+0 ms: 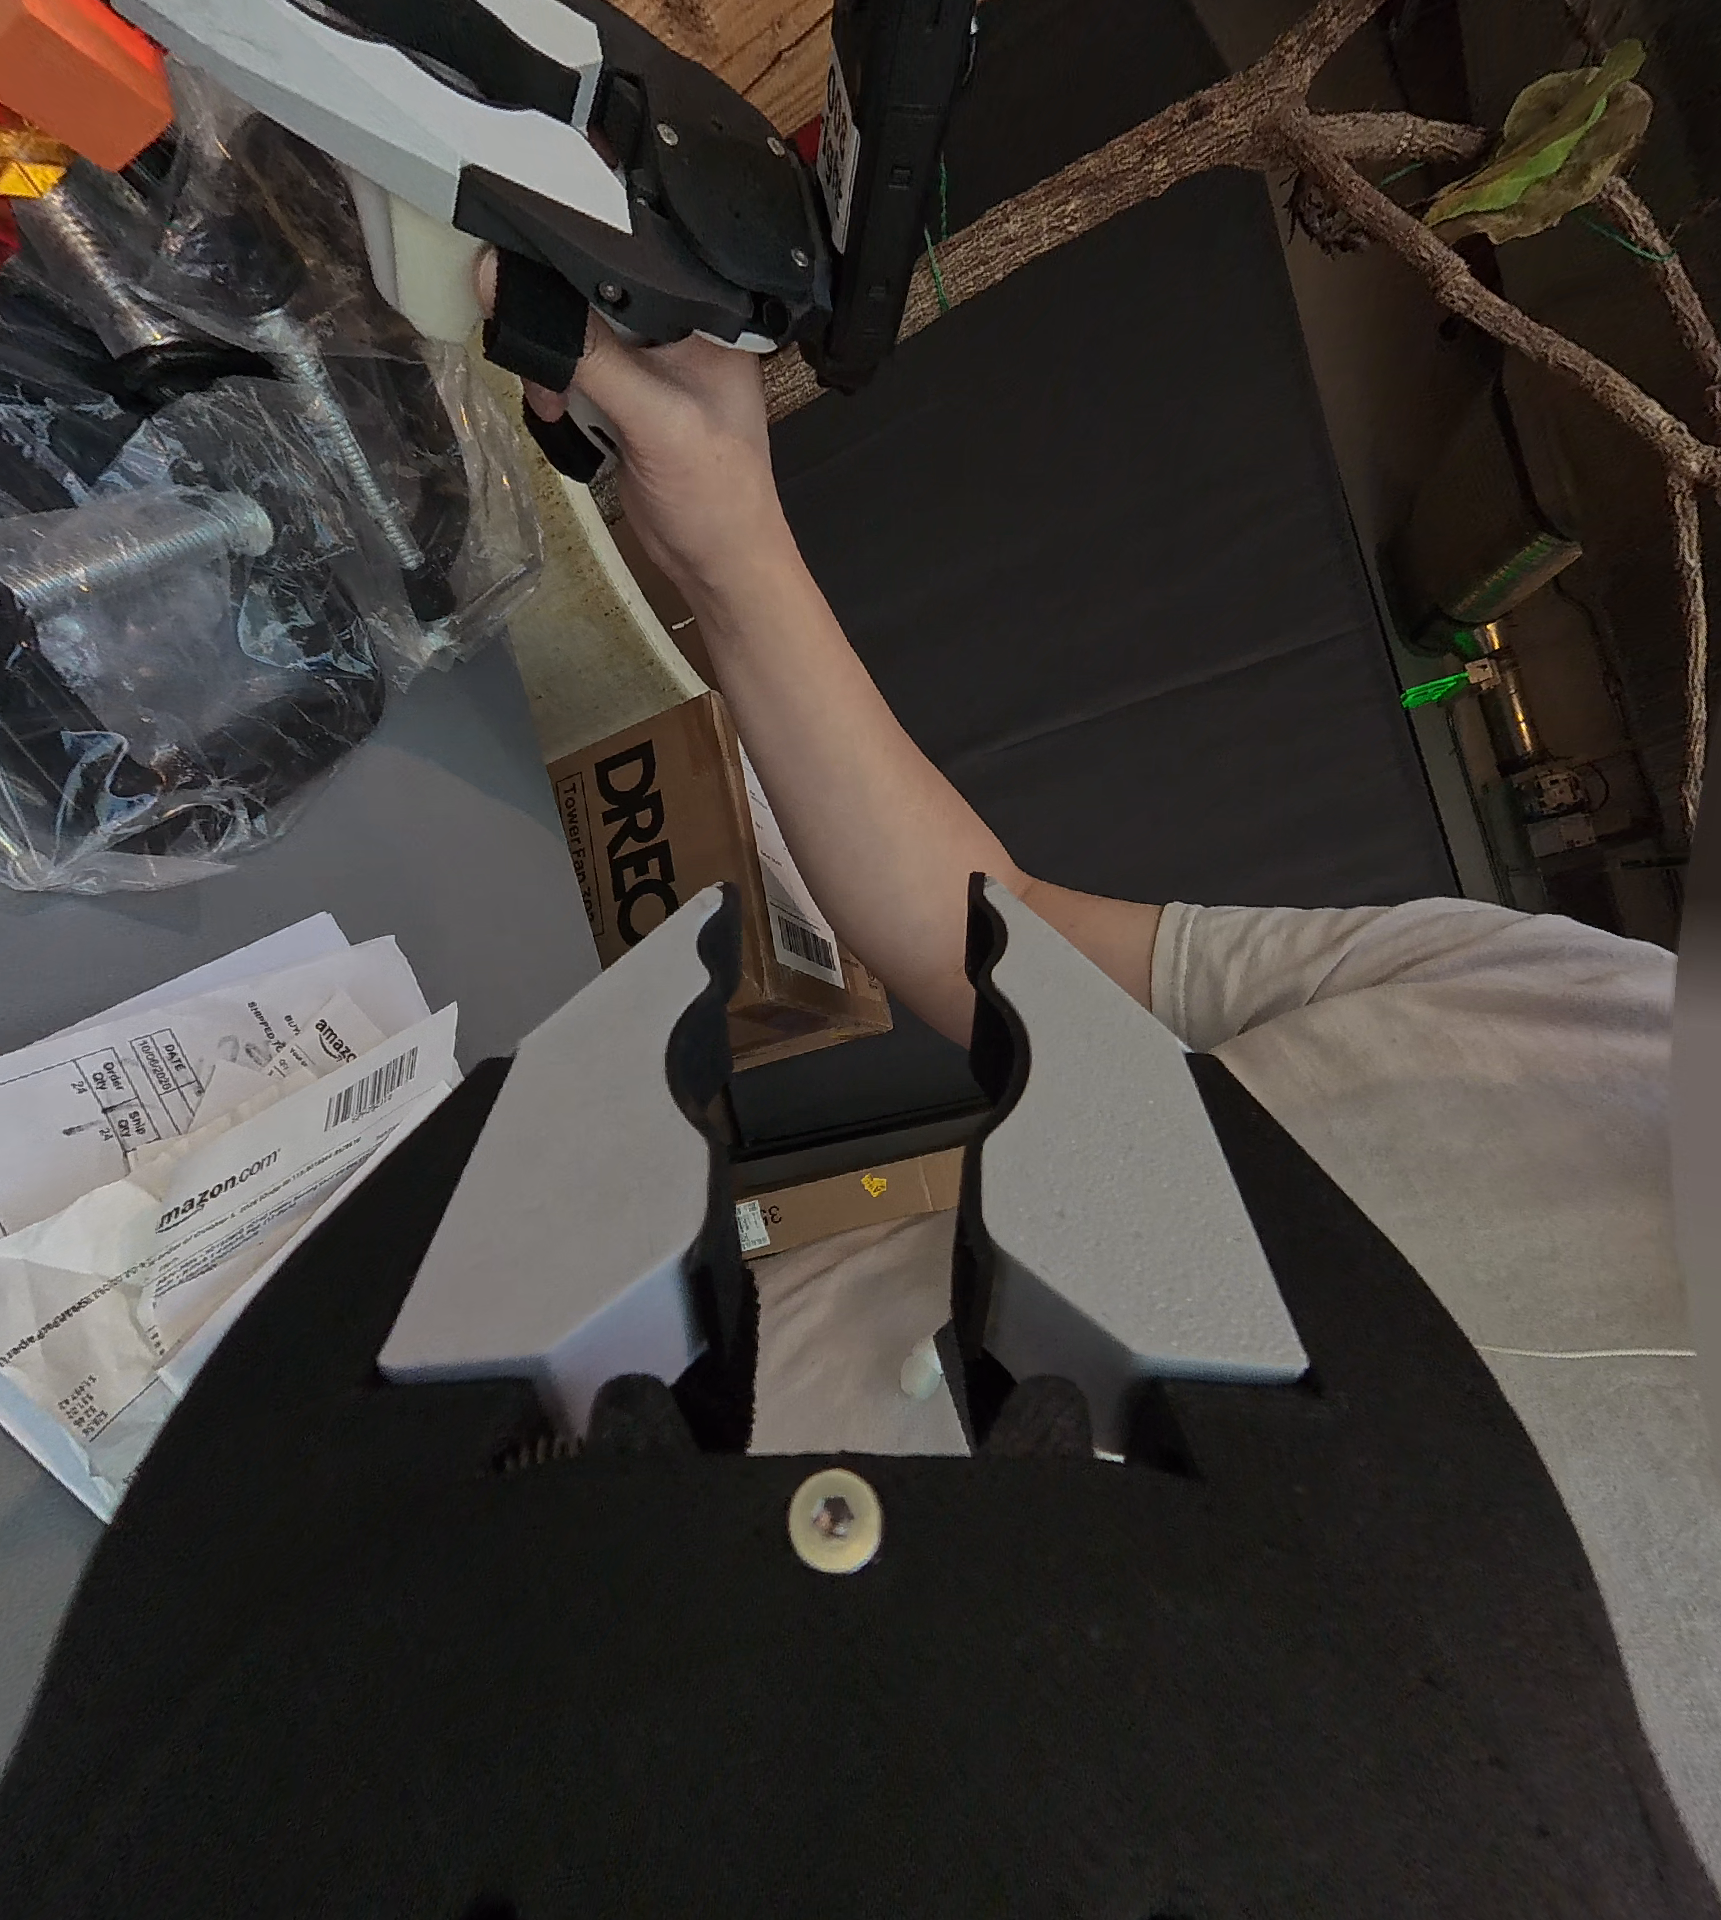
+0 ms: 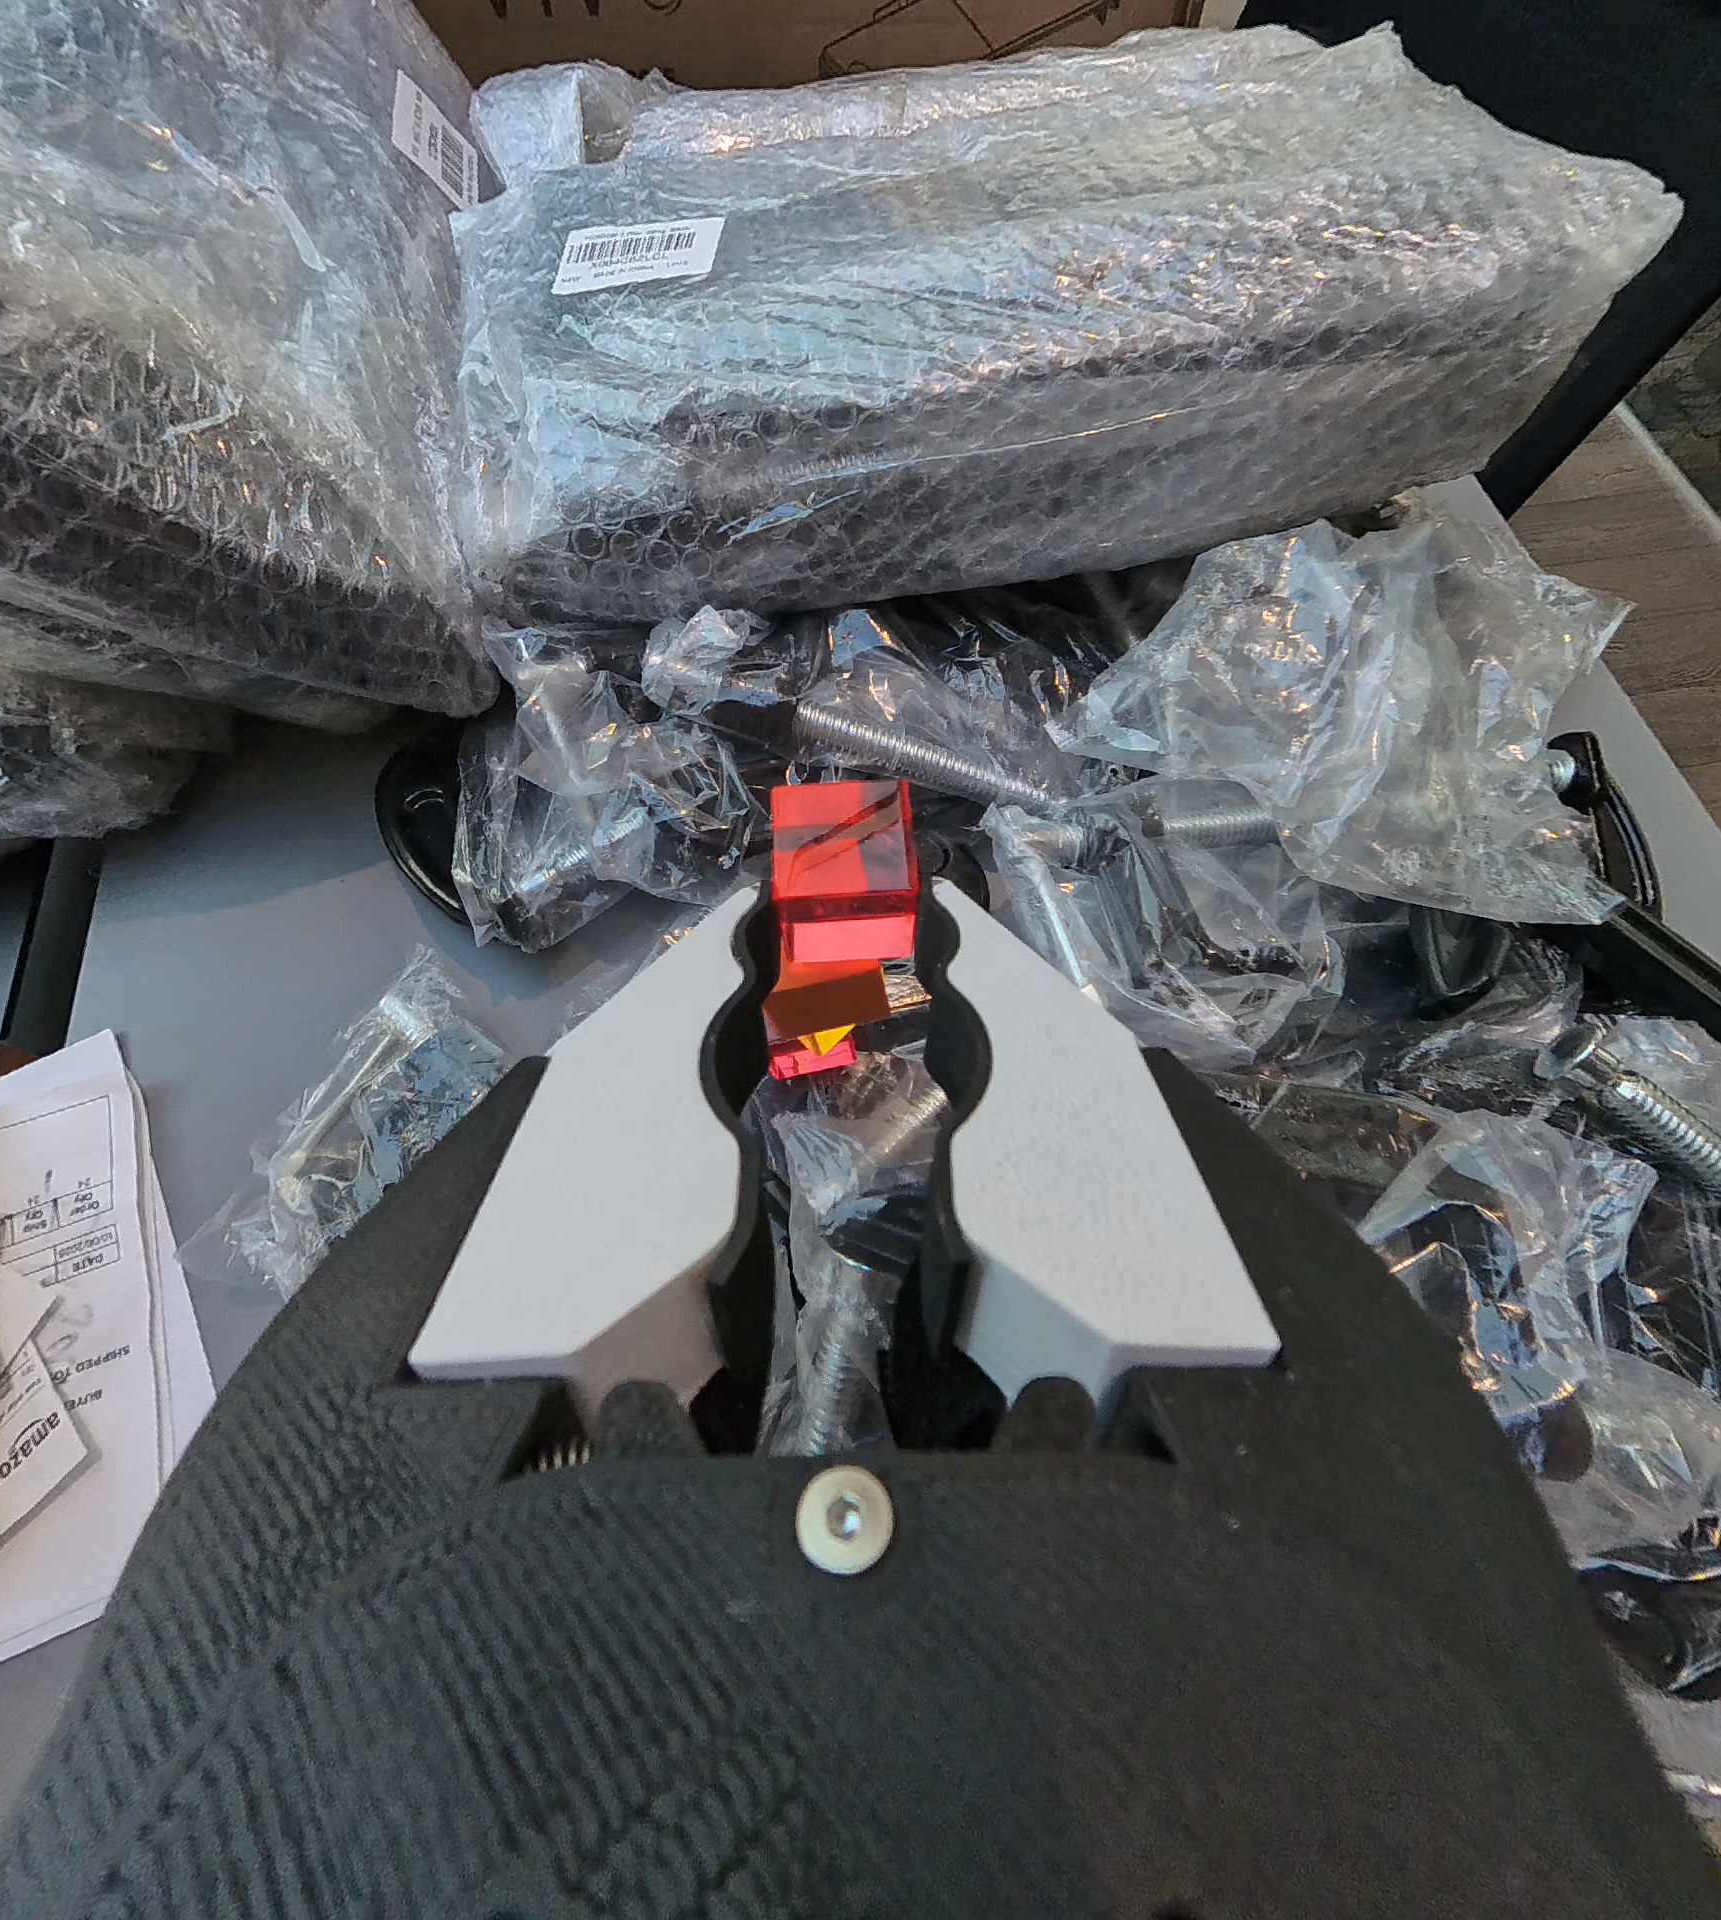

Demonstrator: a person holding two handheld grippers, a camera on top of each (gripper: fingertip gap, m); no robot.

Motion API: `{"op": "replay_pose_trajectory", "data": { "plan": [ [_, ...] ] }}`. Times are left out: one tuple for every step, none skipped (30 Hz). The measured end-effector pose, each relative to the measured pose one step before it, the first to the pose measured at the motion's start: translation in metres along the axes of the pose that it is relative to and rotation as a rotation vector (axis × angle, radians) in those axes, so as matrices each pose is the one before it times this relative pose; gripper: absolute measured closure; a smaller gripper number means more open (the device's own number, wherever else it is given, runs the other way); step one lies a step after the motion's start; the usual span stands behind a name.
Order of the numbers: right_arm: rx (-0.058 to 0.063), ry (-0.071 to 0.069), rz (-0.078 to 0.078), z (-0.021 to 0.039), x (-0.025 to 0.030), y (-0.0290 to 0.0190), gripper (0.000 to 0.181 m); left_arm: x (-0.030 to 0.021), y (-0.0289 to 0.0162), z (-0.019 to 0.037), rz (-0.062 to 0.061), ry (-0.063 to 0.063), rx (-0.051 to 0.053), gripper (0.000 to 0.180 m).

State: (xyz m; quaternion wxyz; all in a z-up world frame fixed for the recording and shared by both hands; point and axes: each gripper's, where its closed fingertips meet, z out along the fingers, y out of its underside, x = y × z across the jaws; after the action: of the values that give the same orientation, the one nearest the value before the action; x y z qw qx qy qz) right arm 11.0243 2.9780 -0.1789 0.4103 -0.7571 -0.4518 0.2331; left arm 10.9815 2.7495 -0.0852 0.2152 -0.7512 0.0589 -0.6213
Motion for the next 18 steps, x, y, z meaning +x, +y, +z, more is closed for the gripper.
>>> {"op": "replay_pose_trajectory", "data": {
  "plan": [
    [-0.0028,-0.0014,-0.0011,0.00054,-0.00029,0.00062,0.156,-0.00013,0.00010,0.00017,0.0002,-0.0002,-0.0008,0.138],
    [-0.0023,-0.0038,0.0005,0.00067,-0.00064,0.00061,0.156,0.00004,0.00014,0.00026,0.0000,0.0007,-0.0010,0.139],
    [-0.0027,0.0005,-0.0005,0.00042,-0.00005,0.00080,0.156,-0.00010,0.00029,0.00027,-0.0004,0.0006,-0.0008,0.139],
    [-0.0005,0.0048,-0.0052,0.00005,0.00036,0.00024,0.156,-0.00025,0.00001,0.00015,-0.0001,-0.0004,0.0000,0.139],
    [-0.0010,0.0022,-0.0047,-0.00017,0.00001,0.00019,0.156,-0.00010,0.00003,0.00024,-0.0002,0.0004,-0.0001,0.139],
    [-0.0023,0.0016,-0.0016,-0.00007,-0.00007,0.00025,0.156,0.00005,0.00012,0.00023,-0.0010,0.0017,-0.0004,0.139],
    [-0.0004,-0.0002,-0.0025,-0.00005,-0.00031,0.00005,0.156,0.00004,0.00016,0.00031,-0.0011,0.0015,-0.0006,0.139],
    [0.0008,-0.0001,-0.0038,-0.00018,-0.00032,-0.00009,0.156,-0.00017,0.00013,0.00019,-0.0003,-0.0001,-0.0007,0.139],
    [-0.0015,0.0013,-0.0031,-0.00001,-0.00005,0.00037,0.156,-0.00015,-0.00009,0.00024,0.0000,-0.0002,-0.0001,0.139],
    [-0.0015,-0.0009,-0.0029,0.00000,-0.00041,0.00024,0.155,0.00011,-0.00020,0.00011,-0.0005,0.0014,0.0011,0.139],
    [-0.0009,-0.0029,-0.0028,0.00004,-0.00071,0.00015,0.155,0.00006,-0.00015,0.00009,-0.0010,0.0008,0.0007,0.139],
    [-0.0028,0.0004,-0.0028,0.00004,-0.00030,0.00044,0.154,0.00002,-0.00012,0.00013,-0.0005,0.0003,-0.0003,0.139],
    [-0.0015,0.0026,-0.0030,0.00011,0.00012,0.00016,0.153,0.00004,-0.00008,0.00009,0.0002,-0.0002,-0.0002,0.139],
    [-0.0024,-0.0009,-0.0006,0.00026,-0.00015,0.00040,0.152,0.00008,0.00003,0.00006,0.0003,-0.0001,-0.0004,0.139],
    [-0.0018,-0.0013,0.0014,0.00027,-0.00020,0.00034,0.151,0.00006,0.00015,0.00025,-0.0002,0.0008,-0.0011,0.139],
    [-0.0001,0.0025,0.0016,0.00013,0.00041,0.00005,0.150,0.00016,0.00002,0.00021,-0.0009,0.0012,-0.0003,0.139],
    [-0.0010,0.0006,0.0000,-0.00004,0.00022,0.00025,0.150,0.00007,-0.00001,0.00026,-0.0014,0.0011,0.0002,0.139],
    [-0.0028,-0.0004,0.0003,-0.00006,0.00010,0.00042,0.148,0.00006,0.00019,0.00018,-0.0013,0.0008,-0.0005,0.139]
  ]
}}
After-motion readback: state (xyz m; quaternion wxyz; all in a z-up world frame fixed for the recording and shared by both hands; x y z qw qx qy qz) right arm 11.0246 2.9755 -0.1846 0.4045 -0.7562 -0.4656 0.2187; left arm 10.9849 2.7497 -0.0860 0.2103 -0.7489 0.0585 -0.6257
